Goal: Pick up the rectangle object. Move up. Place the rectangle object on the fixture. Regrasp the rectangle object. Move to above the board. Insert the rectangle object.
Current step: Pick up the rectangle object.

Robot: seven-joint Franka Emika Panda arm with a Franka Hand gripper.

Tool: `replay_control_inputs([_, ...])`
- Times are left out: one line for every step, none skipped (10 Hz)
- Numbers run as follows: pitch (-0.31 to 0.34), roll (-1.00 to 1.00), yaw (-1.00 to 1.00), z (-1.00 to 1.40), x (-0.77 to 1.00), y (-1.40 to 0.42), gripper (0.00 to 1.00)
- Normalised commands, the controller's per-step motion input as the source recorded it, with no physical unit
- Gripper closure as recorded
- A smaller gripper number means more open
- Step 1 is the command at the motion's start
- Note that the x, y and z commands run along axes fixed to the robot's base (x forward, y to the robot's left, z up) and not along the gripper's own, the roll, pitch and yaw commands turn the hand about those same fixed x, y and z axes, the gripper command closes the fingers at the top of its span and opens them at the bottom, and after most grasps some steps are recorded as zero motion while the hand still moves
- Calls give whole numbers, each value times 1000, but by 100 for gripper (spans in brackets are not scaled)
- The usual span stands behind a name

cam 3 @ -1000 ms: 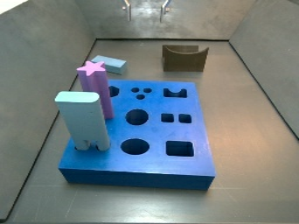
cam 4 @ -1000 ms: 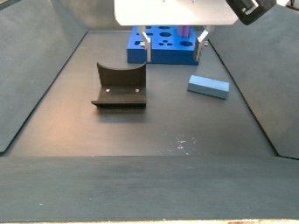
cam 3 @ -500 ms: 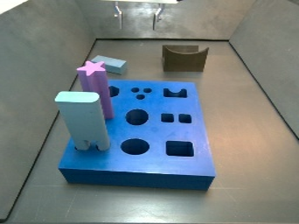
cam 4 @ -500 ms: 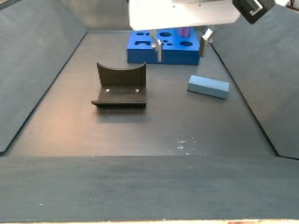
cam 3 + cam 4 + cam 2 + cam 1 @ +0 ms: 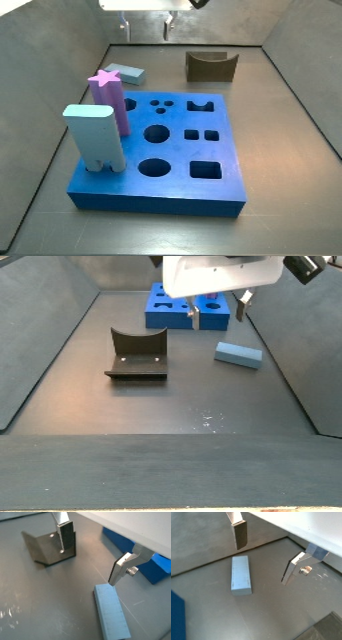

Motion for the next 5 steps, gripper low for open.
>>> replay_control_inputs([54, -94, 1000, -317, 0, 0, 0])
replay_control_inputs([71, -97, 1000, -334, 0, 0, 0])
replay_control_inputs([83, -83, 1000, -363, 0, 0, 0])
replay_control_inputs([89, -69, 1000, -389, 0, 0, 0])
replay_control_inputs([0, -106, 1000, -434, -111, 0, 0])
